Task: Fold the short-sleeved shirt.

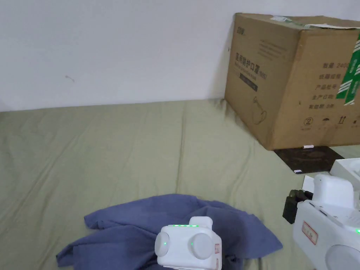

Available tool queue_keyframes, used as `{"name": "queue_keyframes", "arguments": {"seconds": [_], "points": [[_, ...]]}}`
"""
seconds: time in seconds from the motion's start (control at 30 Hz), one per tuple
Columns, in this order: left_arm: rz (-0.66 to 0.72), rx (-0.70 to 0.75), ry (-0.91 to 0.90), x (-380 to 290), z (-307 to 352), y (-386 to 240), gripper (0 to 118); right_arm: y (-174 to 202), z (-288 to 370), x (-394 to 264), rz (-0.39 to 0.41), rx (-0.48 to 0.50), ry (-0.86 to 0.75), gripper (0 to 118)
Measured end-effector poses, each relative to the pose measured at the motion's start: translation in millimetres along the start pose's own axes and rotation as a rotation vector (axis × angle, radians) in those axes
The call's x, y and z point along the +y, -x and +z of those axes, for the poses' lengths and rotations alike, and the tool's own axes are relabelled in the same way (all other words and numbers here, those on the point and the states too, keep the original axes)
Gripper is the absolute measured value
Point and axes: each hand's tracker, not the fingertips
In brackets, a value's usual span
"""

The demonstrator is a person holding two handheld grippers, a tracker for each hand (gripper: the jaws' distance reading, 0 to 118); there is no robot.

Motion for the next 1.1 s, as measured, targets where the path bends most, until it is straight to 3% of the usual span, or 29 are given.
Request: {"name": "queue_keyframes", "arguments": {"seconds": [0.2,0.23,0.27,0.33,0.37,0.4,0.5,0.53,0.57,0.6,0.63,0.67,0.93,1.1], "points": [[-0.056,0.019,-0.015,-5,-4,4,4,15,-12,-9,0.032,0.026,0.05,0],[-0.058,0.016,-0.014,-3,-1,5,19,19,-14,-10,0.035,0.035,0.057,0],[-0.058,0.012,-0.015,-1,3,6,43,22,-15,-11,0.041,0.046,0.064,0],[-0.039,-0.016,-0.037,2,13,9,105,30,-16,-13,0.063,0.065,0.072,0],[-0.03,-0.019,-0.051,4,20,10,115,34,-17,-14,0.074,0.072,0.076,0],[-0.023,-0.031,-0.086,7,31,12,115,38,-17,-14,0.084,0.082,0.081,0],[-0.019,-0.021,-0.155,14,66,24,112,50,-15,-15,0.109,0.11,0.084,0],[-0.007,-0.01,-0.187,15,81,33,107,54,-14,-15,0.115,0.119,0.083,0],[0.007,-0.008,-0.224,14,94,42,94,57,-14,-15,0.117,0.127,0.083,0],[0.029,0.002,-0.257,12,107,51,69,61,-13,-16,0.12,0.138,0.082,0],[0.056,0.032,-0.275,9,118,61,22,65,-13,-17,0.123,0.15,0.083,0],[0.069,0.067,-0.281,5,126,72,0,70,-13,-18,0.126,0.158,0.087,0],[0.17,0.234,-0.194,-77,138,151,0,100,-19,-41,0.149,0.224,0.142,0],[0.259,0.276,-0.228,-85,153,182,0,115,-23,-49,0.16,0.259,0.184,0]]}}
